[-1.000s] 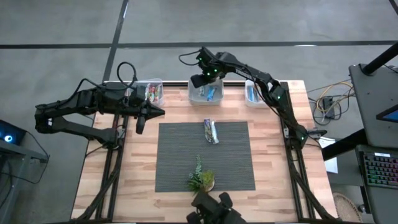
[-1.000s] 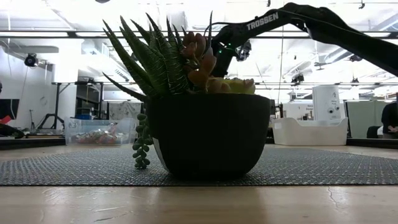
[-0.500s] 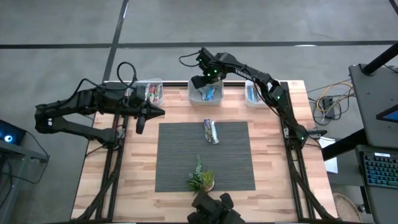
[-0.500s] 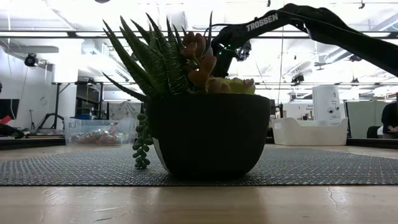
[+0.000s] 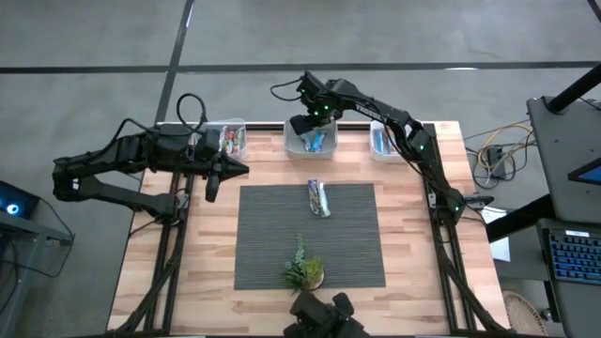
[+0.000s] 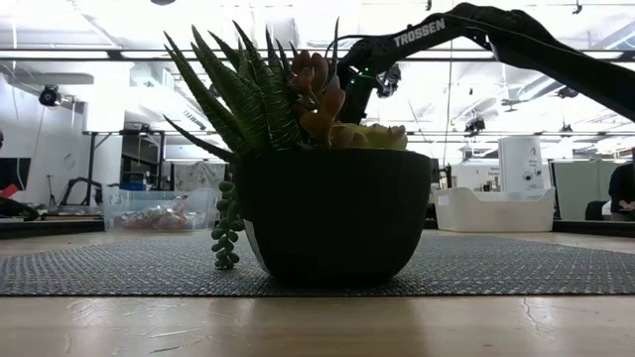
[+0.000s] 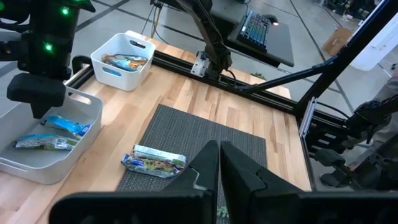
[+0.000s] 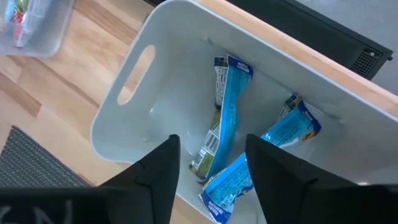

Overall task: Pick and place Granola Bars by type
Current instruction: Put the yellow granola bar into the white bin

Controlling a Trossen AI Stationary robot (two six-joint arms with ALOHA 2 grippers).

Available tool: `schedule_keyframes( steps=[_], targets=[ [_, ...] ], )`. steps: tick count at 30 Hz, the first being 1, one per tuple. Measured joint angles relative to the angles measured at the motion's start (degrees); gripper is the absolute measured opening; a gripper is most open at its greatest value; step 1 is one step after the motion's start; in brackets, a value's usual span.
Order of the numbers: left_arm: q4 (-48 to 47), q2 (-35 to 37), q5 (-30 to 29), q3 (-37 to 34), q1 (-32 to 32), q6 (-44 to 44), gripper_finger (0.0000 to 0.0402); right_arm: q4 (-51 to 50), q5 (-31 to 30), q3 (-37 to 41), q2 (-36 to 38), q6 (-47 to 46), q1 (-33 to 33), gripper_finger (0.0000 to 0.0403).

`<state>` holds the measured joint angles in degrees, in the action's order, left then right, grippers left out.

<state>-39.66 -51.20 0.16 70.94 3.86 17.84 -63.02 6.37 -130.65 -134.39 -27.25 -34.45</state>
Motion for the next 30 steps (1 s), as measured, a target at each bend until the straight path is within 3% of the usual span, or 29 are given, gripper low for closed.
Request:
schedule_keyframes(
  steps=[5, 13, 21, 30],
  targets=[
    [-0.02, 0.0, 0.0, 0.0, 0.01, 0.18, 0.0, -0.85, -0.35, 0.0, 0.02, -0.13, 0.1, 0.0145],
    [-0.02, 0.0, 0.0, 0.0, 0.02, 0.18, 0.0, -2.2, -2.05, -0.02, 0.04, 0.51, 0.08, 0.0018],
    [-0.02, 0.0, 0.0, 0.0, 0.02, 0.18, 0.0, -5.38, -2.06, -0.02, 1.31, 0.71, 0.83, 0.0009],
    [-0.02, 0.0, 0.0, 0.0, 0.02, 0.18, 0.0, -5.71, -2.06, -0.04, 9.05, 0.81, 4.59, 0.0008]
  ],
)
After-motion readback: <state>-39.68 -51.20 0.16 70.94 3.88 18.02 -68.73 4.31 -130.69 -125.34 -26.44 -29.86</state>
